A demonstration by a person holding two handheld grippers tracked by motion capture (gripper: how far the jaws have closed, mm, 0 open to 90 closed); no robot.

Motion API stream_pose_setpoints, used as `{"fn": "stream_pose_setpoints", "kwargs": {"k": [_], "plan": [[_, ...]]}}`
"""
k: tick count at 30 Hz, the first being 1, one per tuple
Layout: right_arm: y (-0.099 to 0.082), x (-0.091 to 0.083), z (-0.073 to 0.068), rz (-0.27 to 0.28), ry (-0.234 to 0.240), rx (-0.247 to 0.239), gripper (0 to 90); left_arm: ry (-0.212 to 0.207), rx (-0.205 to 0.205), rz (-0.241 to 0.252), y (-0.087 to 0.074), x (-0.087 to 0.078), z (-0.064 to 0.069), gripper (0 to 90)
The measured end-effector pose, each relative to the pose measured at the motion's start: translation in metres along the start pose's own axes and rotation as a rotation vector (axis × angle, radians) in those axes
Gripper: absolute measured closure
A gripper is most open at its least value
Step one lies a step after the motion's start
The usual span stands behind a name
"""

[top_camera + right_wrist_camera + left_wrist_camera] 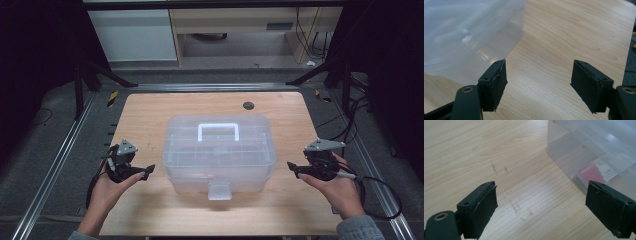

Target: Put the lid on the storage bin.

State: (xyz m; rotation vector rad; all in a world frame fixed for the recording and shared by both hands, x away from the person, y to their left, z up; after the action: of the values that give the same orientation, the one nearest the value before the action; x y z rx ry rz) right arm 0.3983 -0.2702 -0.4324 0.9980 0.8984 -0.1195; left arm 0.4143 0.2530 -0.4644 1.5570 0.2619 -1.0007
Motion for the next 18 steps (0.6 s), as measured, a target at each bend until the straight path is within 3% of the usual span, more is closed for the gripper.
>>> {"fn": "stream_pose_setpoints", "kwargs": {"k": [11,18], "plan": [[-0.012,0.042,0.020,-0.071,-0.003,0.046,42.8,0.027,-0.014,-0.075,-0.007,0.029,-0.018,8.7],[-0.017,0.068,0.032,-0.118,0.005,0.068,43.8,0.031,-0.015,-0.113,-0.008,0.049,-0.024,8.8]]}}
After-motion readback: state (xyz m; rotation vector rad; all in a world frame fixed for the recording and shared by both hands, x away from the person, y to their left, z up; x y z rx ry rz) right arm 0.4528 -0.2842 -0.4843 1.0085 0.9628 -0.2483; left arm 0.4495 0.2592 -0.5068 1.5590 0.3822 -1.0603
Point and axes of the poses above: each handheld gripper's, and its own axes: x roughly forward along the jaws, y roughly out of its top, z roughly to its right, the point moved 5 cm from there along x, roughly forward along the jaws, and after that the axes turned 10 degrees about -x, right-handed, at the moved point
